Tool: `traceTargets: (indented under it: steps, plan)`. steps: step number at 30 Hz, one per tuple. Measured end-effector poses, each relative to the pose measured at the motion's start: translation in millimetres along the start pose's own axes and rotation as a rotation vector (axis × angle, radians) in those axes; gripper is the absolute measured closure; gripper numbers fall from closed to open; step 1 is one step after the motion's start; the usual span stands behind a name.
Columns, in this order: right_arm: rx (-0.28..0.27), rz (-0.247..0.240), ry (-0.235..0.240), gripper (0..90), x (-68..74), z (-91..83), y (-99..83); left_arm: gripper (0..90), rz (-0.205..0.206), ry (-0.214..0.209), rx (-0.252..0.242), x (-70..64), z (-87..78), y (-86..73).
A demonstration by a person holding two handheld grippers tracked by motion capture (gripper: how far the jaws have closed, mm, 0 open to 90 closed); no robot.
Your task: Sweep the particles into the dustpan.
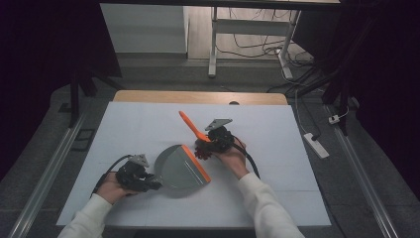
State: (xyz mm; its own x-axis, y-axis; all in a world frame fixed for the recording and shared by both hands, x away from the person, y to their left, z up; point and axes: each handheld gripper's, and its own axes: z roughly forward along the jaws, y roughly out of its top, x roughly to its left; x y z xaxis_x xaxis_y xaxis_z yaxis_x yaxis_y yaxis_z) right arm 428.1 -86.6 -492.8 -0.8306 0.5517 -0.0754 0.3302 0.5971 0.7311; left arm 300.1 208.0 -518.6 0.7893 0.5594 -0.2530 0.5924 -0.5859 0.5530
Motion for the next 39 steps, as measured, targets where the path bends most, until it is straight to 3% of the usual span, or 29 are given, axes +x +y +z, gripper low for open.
traceTargets:
  steps: [5, 13, 21, 24, 26, 27, 29, 34, 39]
  plan:
    - [-0.004, 0.001, 0.052, 69.9, 6.5, 0.6, 1.3, 61.5, 0.001, 0.002, 0.000, -0.2, 0.2, -0.1]
    - [0.000, -0.022, 0.070, 69.9, 18.4, 1.2, 2.6, 61.5, 0.003, 0.000, 0.000, 0.3, 0.5, 0.0]
    - [-0.036, 0.022, 0.154, 69.9, 25.3, 1.1, 4.2, 61.5, 0.004, 0.000, 0.000, 0.4, 0.6, 0.0]
    - [-0.044, 0.008, 0.184, 69.9, 31.5, -0.6, 7.4, 61.5, 0.004, 0.002, -0.001, 0.2, 0.5, 0.0]
    - [-0.080, 0.057, 0.239, 69.9, 31.4, -4.5, 9.7, 61.5, 0.004, 0.002, -0.001, 0.2, 0.5, -0.1]
    - [-0.105, 0.078, 0.244, 69.9, 29.3, -7.5, 10.8, 61.5, 0.005, 0.002, -0.001, 0.3, 0.5, -0.2]
    - [-0.129, 0.094, 0.213, 69.9, 24.0, -15.7, 13.0, 61.5, 0.006, 0.002, 0.000, 0.2, 0.4, -0.3]
    - [-0.151, 0.081, 0.100, 69.9, 7.9, -38.2, 11.8, 61.5, 0.006, 0.006, 0.000, 0.0, 0.6, -0.4]
    - [-0.118, 0.059, 0.007, 69.9, -1.4, -48.1, 4.1, 61.5, 0.008, 0.006, 0.002, -0.2, 0.6, -0.4]
